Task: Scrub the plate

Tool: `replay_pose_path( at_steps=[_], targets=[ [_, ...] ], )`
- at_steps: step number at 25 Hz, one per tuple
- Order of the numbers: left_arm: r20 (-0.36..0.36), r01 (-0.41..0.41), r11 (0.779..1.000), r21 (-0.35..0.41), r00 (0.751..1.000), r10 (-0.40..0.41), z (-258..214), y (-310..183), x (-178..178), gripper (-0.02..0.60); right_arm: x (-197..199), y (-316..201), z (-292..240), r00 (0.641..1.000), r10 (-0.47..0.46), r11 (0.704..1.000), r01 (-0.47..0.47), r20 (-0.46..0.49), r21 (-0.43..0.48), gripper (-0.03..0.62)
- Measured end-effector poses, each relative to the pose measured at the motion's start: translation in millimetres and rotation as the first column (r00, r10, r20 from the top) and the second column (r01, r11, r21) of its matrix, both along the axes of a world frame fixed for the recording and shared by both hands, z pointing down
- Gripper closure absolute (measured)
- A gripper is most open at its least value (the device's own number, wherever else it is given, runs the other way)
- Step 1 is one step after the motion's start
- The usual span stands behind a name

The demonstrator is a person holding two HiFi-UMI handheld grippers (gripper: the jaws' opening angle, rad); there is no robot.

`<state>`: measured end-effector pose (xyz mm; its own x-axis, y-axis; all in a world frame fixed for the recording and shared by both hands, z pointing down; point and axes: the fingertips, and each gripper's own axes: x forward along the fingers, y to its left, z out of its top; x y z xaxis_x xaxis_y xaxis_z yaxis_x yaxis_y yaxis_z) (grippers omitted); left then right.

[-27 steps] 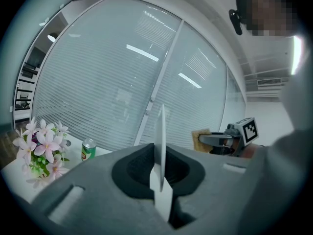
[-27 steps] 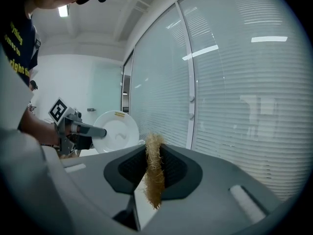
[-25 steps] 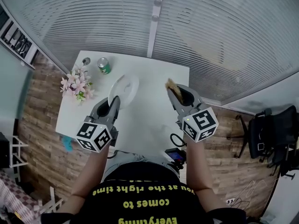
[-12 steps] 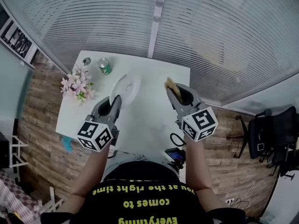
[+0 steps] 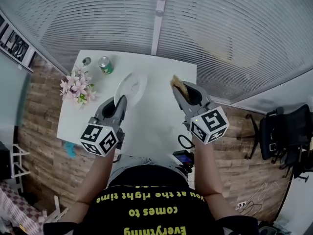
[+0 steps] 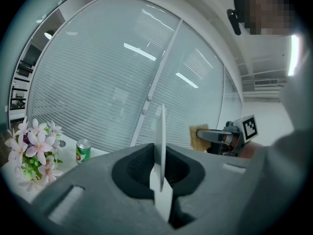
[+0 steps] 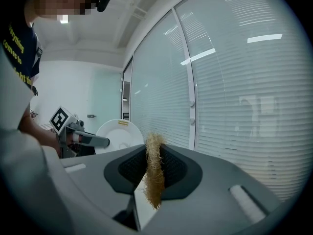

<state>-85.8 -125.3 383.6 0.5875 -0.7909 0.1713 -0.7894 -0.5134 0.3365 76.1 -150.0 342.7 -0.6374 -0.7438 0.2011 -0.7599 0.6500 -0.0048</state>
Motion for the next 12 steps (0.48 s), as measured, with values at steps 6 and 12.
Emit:
replay_pose_path(
  at_steps=[6,12],
  targets=[
    [-0.002,-0.011,1.0,0.003,1.0,0.011,-1,0,6,0.561,-11,1,-3,0.999,-0.034,0.999,0.033,0.019,0.012,0.528],
    [-0.015,-0.031,1.0,0.001,0.999,0.031,-1,2,15,0.561,-32,1,-10,0.996,-0.083,0.996,0.081,0.037,0.041,0.527]
  ],
)
